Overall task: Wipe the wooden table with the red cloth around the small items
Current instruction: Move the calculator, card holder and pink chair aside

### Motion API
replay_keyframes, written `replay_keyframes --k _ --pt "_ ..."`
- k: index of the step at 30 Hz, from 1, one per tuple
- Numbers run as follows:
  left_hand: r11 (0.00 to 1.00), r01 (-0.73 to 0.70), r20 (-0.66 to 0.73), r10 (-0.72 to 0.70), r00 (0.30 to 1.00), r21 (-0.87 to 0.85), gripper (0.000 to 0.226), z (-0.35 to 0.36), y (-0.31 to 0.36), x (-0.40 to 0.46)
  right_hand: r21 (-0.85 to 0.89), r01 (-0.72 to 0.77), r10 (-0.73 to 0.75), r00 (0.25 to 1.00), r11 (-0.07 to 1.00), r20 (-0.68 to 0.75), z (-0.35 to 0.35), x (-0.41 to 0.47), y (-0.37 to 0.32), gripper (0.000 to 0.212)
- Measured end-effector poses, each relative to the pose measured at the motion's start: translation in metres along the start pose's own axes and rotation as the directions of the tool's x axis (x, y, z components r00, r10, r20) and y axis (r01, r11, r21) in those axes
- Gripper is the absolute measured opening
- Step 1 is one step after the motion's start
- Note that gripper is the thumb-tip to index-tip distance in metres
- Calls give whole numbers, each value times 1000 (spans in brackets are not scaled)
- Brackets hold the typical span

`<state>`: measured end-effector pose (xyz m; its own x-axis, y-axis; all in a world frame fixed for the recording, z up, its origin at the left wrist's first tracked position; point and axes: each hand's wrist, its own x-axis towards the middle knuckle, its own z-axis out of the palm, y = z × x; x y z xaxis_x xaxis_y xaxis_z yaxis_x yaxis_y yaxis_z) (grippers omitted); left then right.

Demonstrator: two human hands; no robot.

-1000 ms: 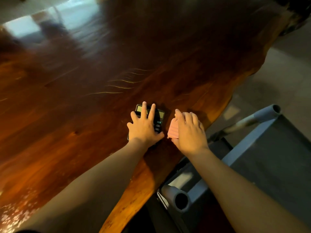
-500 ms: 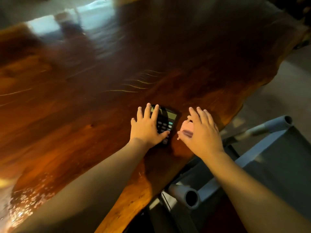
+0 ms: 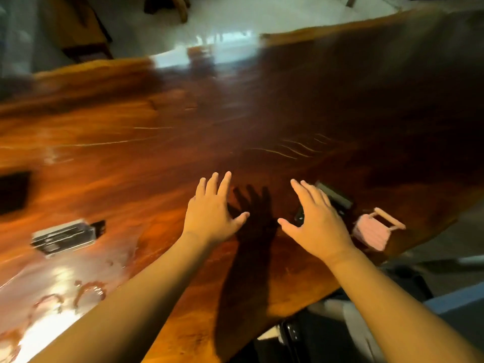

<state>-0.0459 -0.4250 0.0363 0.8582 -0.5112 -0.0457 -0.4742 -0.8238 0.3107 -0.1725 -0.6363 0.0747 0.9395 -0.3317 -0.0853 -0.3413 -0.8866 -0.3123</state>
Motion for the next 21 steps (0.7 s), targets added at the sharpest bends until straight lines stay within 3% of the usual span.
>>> replay_keyframes --k 6,13,21 --pt "979 200 -29 -201 979 -36 98 -35 -104 -64 1 174 -173 981 985 88 28 12 -101 90" --pt "906 417 -79 -422 903 -72 95 -71 -215 -152 7 342 -337 920 940 201 69 23 -223 88" --pt "798 601 12 -601 799 -45 105 -73 -307 -228 -5 484 -458 831 875 316 120 27 -333 84"
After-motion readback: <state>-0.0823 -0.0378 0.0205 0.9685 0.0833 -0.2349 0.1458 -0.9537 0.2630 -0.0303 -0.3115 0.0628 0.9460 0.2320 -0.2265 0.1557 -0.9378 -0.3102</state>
